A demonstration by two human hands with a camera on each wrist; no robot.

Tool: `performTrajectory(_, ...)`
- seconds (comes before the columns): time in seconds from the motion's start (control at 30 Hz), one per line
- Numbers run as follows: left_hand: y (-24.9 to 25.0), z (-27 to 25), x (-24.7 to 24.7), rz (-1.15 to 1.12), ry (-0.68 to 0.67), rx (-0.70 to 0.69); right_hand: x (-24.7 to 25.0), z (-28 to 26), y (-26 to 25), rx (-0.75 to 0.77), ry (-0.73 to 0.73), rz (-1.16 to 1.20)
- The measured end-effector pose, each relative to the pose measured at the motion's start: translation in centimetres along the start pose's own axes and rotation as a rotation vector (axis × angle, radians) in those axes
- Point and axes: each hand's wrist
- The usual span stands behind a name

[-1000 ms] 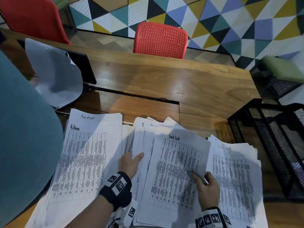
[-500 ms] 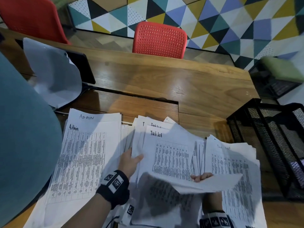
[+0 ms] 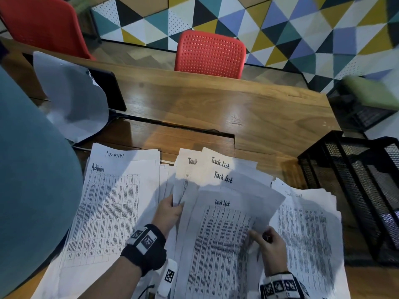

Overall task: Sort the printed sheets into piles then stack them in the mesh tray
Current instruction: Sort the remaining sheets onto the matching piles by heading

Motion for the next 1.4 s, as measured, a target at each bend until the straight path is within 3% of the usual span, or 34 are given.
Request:
performTrajectory(0.2, 0.1, -0.3, 0.0, -0.085, 0.027, -0.018, 0.2, -0.3, 0.1, -0.027, 0.008, 0.205)
performTrajectory(0.3, 0.6, -1.1, -0.4, -0.092, -0.053, -0.018, -0.2, -0.1, 0.5, -0.065, -0.031, 0.261)
performTrajectory(0.47, 0.5, -1.3, -0.3, -0.185, -0.217, 0.021, -0.3, -0.1, 0.3, -0.101, -0.159, 0.157)
performTrajectory(0.77, 0.4, -3.1, -2.0, 0.236, -0.317, 0.002, -0.7, -0.9, -0.6, -0.15, -0.085, 0.449)
performTrajectory(0.9, 1.0, -2.7, -4.1, 0.363, -0.358, -0.084, -0.1, -0.7, 0.0, -0.044, -0.109, 0.513)
performTrajectory(1.03, 5.6, -4.6, -6.4, 0.58, -0.504, -0.434, 2.0, -0.9, -1.8, 0.104, -0.094, 0.523)
performTrajectory(1.13, 8.2, -6.0, -7.2, 0.678, -0.54, -0.593, 3.1, -1.9, -5.6, 0.104, -0.213, 0.509)
performTrajectory(1.23, 9.1, -6.5, -7.2, 0.697, -0.404, -0.649, 2.9, -3.5, -9.6, 0.257, -0.165, 0.393)
performTrajectory(1.33, 9.2, -6.5, -6.9, 0.522, -0.344, -0.643, 1.9, -4.8, -12.4, 0.39, -0.117, 0.292)
performTrajectory(1.4, 8.2, -5.9, -6.4, 0.384, -0.307, -0.586, 1.0, -4.6, -13.1, 0.379, -0.138, 0.136)
Point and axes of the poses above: each hand's wrist, its own z-axis towards the middle knuckle, its own x-axis out of the back of the hand, y = z × x, and after that the axes turned 12 degrees about -y, right-handed
